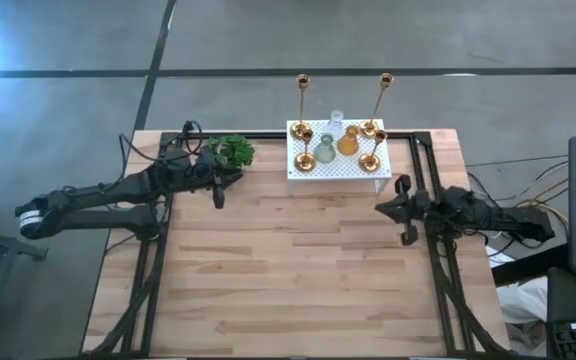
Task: Pick & Place candle stick holders
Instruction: Return to Home Position
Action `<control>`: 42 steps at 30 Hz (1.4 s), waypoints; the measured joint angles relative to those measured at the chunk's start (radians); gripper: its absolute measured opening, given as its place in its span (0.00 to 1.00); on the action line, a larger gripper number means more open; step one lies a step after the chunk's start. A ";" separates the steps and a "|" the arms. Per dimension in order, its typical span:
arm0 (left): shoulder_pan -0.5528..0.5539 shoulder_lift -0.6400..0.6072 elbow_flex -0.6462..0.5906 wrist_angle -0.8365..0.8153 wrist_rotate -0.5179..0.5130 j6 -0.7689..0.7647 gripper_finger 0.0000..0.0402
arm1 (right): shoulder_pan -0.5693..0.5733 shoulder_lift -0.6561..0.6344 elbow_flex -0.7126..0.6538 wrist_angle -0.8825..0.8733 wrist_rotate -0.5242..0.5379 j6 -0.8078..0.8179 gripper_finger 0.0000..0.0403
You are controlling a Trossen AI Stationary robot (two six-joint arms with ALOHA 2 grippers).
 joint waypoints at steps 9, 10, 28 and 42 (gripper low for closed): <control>0.000 0.000 0.000 -0.002 0.000 0.000 0.21 | 0.000 -0.017 -0.022 -0.078 0.149 -0.144 0.02; 0.000 0.000 0.000 -0.003 0.000 0.000 0.21 | 0.000 -0.018 -0.022 -0.077 0.155 -0.125 0.02; 0.000 0.000 0.000 -0.005 0.000 0.000 0.21 | 0.001 -0.018 -0.022 -0.077 0.156 -0.047 0.02; 0.000 0.000 0.000 -0.005 0.000 0.000 0.21 | 0.001 -0.015 -0.022 -0.077 0.156 -0.047 0.02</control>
